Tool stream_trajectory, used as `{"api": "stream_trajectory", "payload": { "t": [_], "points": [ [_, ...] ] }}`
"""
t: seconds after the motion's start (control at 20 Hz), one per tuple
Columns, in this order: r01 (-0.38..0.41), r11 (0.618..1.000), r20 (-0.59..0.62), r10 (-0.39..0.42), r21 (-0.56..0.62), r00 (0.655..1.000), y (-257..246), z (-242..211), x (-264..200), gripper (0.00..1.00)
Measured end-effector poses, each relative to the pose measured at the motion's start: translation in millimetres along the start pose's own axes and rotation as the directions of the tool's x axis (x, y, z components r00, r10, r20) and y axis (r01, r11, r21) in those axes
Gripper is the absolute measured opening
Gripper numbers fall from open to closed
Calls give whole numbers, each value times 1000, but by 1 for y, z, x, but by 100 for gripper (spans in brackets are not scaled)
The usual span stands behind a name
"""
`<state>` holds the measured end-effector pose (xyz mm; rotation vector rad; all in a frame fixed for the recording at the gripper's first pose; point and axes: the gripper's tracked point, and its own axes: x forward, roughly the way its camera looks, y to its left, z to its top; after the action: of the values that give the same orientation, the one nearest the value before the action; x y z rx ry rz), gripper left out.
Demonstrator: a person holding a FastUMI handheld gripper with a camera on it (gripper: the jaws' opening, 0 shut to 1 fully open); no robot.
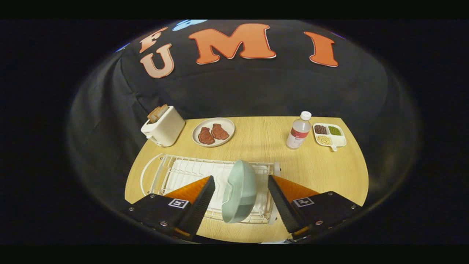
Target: Take the plate from the dish rack, then take the spoon from the basket and place it into the plate.
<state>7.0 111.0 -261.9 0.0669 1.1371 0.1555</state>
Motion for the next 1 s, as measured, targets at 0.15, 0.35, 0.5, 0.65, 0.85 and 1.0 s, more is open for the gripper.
{"api": "stream_trajectory", "payload": {
  "t": [0.15,0.35,0.5,0.65,0.85,1.0],
  "points": [
    [35,999,-97,-35,-3,995,-3,-19,15,80],
    [26,999,-209,-17,45,978,10,-38,24,63],
    [69,997,-230,-63,20,971,9,-43,29,41],
    [113,994,-262,-107,6,959,10,-46,29,36],
    [165,986,-274,-169,-37,947,3,-45,28,31],
    [254,964,-198,-264,-73,944,-8,-24,24,27]
  ]
}}
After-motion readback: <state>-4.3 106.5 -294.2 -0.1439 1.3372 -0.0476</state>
